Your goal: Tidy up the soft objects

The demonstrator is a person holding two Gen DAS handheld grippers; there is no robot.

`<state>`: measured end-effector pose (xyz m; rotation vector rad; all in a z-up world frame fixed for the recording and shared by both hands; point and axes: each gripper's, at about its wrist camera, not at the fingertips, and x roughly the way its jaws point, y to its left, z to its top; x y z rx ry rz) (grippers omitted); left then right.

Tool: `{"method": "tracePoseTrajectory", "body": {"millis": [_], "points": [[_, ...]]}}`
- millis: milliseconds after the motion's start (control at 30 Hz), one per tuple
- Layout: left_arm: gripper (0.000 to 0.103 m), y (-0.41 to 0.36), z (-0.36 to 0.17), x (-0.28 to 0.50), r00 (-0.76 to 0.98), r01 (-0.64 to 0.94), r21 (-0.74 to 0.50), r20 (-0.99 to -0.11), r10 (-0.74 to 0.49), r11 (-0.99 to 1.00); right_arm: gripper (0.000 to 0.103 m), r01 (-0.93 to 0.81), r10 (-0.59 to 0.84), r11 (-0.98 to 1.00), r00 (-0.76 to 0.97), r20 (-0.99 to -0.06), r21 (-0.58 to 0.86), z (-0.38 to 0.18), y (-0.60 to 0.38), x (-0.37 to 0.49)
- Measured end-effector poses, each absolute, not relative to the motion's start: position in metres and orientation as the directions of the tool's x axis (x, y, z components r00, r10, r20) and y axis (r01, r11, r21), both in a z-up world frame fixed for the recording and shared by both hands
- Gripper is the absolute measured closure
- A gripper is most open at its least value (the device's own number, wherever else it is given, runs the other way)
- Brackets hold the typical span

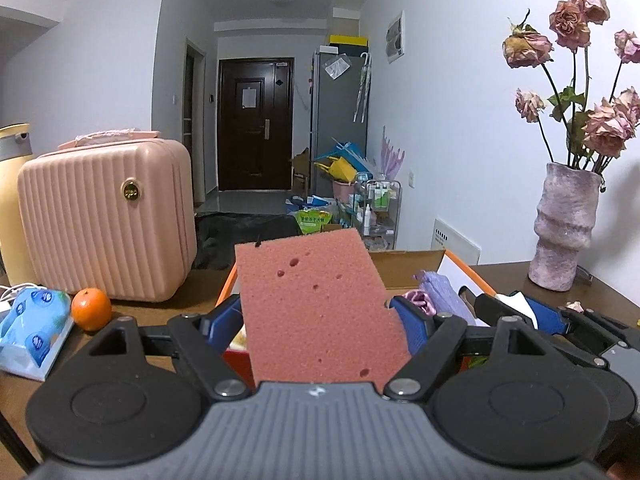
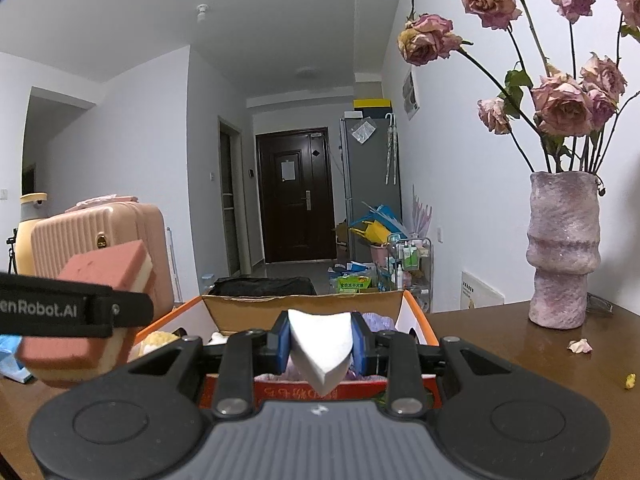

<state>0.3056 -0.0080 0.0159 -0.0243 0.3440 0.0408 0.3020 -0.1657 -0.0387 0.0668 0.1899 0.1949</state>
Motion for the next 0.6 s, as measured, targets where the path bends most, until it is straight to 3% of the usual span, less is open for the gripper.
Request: {"method": "tracePoseTrajectory", "body": {"millis": [600], "points": [[0.022, -0.003, 0.011, 0.364, 0.938, -0.065, -0.007, -0.342, 0.059, 0.998, 0.074, -0.191, 0.197, 0.98, 0.964, -0.181, 0.052, -0.042, -0.155, 0.356]]}}
